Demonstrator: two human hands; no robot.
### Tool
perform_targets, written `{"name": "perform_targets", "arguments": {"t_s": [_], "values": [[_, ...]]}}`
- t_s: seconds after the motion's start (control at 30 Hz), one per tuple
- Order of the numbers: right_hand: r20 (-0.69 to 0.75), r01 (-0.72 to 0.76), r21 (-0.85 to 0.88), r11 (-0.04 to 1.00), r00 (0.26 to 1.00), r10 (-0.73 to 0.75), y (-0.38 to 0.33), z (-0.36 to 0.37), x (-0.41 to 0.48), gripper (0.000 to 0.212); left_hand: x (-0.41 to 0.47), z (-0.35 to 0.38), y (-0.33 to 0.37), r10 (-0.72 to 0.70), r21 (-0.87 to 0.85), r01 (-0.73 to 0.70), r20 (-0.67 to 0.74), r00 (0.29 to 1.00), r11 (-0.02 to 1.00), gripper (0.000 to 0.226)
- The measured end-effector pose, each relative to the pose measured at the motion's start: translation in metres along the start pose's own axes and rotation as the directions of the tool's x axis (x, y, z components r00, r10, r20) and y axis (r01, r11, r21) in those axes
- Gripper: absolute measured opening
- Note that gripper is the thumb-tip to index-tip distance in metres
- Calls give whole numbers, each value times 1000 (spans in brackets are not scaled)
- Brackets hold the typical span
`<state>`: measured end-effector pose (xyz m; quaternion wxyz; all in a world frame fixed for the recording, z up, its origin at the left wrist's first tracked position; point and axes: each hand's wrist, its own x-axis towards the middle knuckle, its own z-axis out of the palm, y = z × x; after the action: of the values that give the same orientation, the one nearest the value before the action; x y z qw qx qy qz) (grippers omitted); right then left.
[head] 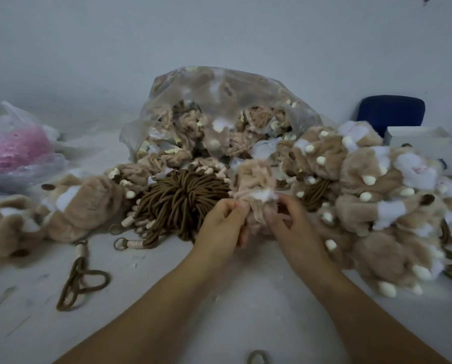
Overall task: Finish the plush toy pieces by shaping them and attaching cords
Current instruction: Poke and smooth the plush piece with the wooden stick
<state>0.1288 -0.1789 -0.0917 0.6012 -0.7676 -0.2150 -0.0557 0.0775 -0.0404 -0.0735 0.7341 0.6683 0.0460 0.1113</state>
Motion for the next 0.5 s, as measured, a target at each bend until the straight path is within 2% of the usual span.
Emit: {"name": "perform_targets", "arguments": {"t_s": [0.07, 0.13, 0.2, 0.23, 0.3, 0.37, 0.4, 0.47, 0.5], "values": [[-29, 31, -125, 992, 999, -34, 2, 0, 2, 24, 0, -1, -6, -64, -171, 72, 54, 997, 983, 38], [-17, 55, -232, 971, 998, -61, 5, 0, 2, 27, 3, -5, -10, -91, -211, 86, -12, 996, 974, 39], [-51, 53, -268, 962, 996, -69, 8, 0, 2, 27, 6, -9, -13, -38, -113, 28, -84, 996, 993, 34], [-91, 33, -251, 967, 994, -58, 9, -1, 3, 27, 7, -10, -15, 28, -15, -29, -75, 997, 999, 34], [-176, -3, -141, 990, 984, -22, 10, -2, 4, 26, 6, -9, -17, 130, 169, -138, 61, 990, 976, 37], [-232, -11, -50, 999, 973, -1, 10, -3, 6, 26, 4, -5, -21, 150, 388, -220, 203, 968, 895, 41], [-240, -14, -36, 999, 971, 5, 9, -2, 7, 27, 4, -3, -23, 172, 467, -258, 219, 960, 846, 31], [-226, -24, -33, 999, 974, 16, 8, 1, 7, 26, 6, -4, -23, 202, 469, -250, 152, 968, 847, 8], [-216, -29, -34, 999, 976, 21, 8, 2, 7, 25, 7, -6, -23, 184, 425, -215, 113, 976, 879, 7]]}}
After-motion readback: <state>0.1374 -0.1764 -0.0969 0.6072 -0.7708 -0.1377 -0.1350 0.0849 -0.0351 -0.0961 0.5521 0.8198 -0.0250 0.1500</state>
